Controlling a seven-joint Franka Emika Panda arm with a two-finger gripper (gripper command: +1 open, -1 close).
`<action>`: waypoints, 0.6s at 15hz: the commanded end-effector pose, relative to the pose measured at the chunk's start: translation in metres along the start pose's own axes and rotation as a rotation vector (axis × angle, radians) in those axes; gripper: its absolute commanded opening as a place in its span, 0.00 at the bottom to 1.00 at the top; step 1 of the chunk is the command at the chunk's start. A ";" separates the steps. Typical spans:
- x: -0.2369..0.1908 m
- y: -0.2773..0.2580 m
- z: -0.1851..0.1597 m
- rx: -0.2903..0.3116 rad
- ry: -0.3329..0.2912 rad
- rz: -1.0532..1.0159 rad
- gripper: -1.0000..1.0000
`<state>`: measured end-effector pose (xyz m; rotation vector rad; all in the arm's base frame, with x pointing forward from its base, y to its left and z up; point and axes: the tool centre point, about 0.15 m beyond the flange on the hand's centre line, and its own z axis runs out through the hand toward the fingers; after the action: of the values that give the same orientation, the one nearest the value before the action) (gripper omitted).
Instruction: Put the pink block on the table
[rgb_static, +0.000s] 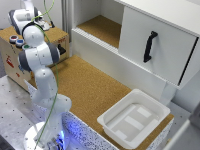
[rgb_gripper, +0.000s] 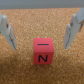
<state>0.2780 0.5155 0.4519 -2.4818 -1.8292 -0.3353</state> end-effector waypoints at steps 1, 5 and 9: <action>0.023 0.002 0.003 -0.030 -0.201 0.007 0.00; 0.010 0.003 0.010 -0.002 -0.214 0.025 0.00; 0.006 0.002 0.010 0.015 -0.191 0.030 0.00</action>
<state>0.2779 0.5080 0.4379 -2.5217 -1.8337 -0.2059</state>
